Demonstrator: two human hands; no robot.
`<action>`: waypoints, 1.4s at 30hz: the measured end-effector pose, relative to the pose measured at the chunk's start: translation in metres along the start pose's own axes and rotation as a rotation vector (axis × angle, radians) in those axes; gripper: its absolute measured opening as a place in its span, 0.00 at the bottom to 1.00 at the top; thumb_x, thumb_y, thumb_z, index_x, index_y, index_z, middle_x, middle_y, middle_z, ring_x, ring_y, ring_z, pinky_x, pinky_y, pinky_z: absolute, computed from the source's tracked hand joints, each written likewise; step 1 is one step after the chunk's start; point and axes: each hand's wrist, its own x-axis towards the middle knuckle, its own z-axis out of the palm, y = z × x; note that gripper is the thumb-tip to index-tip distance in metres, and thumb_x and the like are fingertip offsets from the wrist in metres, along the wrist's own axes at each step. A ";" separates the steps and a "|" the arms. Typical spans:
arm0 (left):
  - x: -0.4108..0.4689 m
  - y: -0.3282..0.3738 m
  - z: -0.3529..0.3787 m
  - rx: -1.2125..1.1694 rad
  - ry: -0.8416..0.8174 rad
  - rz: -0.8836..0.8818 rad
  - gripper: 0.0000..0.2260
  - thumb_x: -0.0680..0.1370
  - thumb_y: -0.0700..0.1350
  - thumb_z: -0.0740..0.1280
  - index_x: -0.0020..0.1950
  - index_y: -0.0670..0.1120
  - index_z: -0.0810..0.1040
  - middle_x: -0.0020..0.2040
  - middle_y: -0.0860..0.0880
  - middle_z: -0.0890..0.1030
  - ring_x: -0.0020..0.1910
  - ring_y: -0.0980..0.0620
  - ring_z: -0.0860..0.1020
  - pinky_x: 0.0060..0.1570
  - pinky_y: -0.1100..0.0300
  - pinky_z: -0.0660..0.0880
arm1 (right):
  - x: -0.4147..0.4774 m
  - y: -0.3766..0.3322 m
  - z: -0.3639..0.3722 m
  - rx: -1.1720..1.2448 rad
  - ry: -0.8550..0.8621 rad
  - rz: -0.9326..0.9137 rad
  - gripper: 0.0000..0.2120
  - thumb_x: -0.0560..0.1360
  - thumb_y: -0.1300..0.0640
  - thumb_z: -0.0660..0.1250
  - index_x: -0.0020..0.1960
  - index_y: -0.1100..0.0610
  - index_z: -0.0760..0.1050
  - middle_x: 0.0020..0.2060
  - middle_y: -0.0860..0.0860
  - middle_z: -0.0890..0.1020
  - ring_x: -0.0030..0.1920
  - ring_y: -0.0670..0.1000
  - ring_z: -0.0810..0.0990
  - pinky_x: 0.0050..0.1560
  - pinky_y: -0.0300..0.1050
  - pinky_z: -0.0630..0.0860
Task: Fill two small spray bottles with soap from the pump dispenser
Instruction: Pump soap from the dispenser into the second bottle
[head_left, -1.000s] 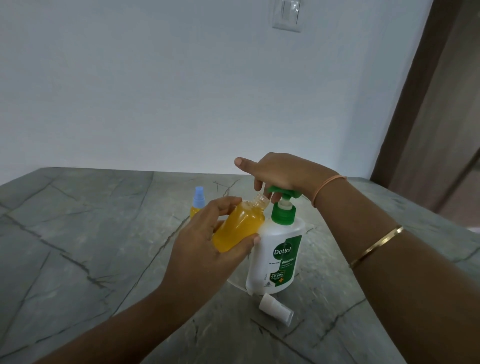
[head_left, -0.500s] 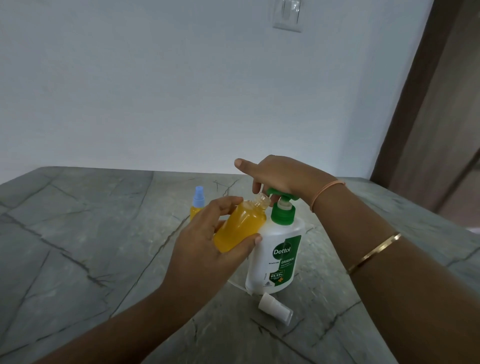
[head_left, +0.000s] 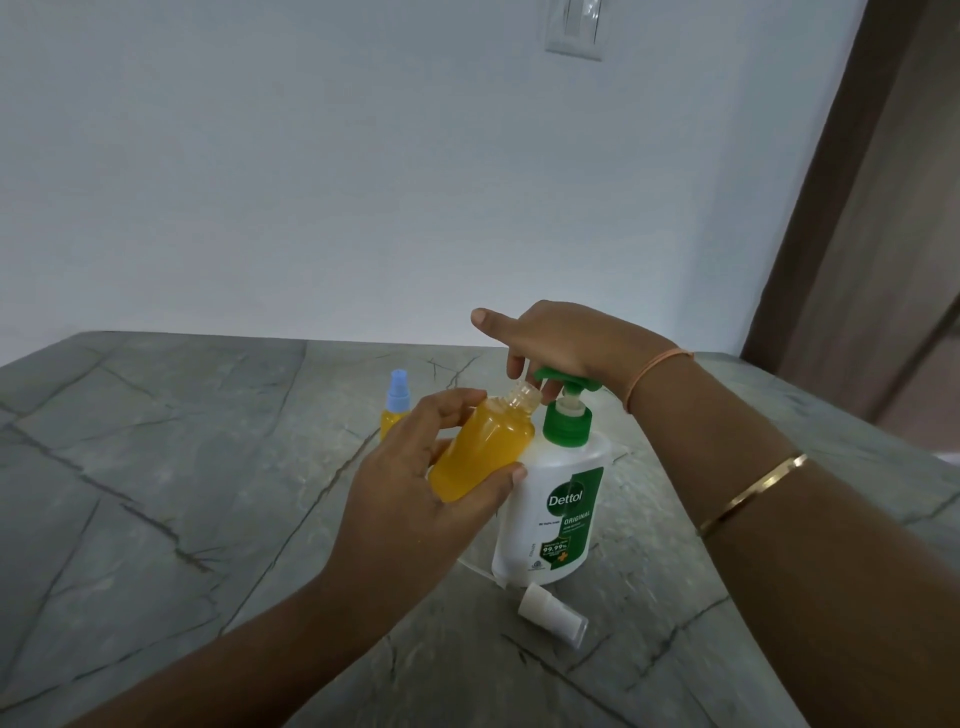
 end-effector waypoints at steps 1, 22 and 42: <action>0.000 0.001 0.000 0.002 0.001 0.003 0.25 0.64 0.64 0.66 0.59 0.60 0.68 0.56 0.61 0.74 0.55 0.57 0.74 0.50 0.66 0.71 | 0.000 0.000 0.001 0.002 0.004 -0.005 0.30 0.78 0.35 0.47 0.53 0.59 0.74 0.34 0.48 0.77 0.32 0.47 0.77 0.34 0.39 0.71; -0.015 -0.008 0.002 -0.117 0.035 -0.134 0.22 0.63 0.60 0.68 0.54 0.62 0.66 0.52 0.63 0.74 0.48 0.59 0.78 0.41 0.64 0.78 | -0.002 0.007 -0.007 0.493 0.086 -0.005 0.29 0.81 0.42 0.50 0.46 0.64 0.79 0.38 0.60 0.85 0.32 0.54 0.81 0.33 0.39 0.76; -0.039 -0.021 -0.008 -0.135 0.031 -0.311 0.20 0.69 0.46 0.74 0.48 0.56 0.63 0.46 0.59 0.72 0.44 0.55 0.77 0.41 0.56 0.77 | -0.095 0.021 0.051 0.189 0.718 -0.421 0.12 0.77 0.53 0.63 0.37 0.57 0.74 0.27 0.49 0.75 0.28 0.48 0.71 0.31 0.42 0.69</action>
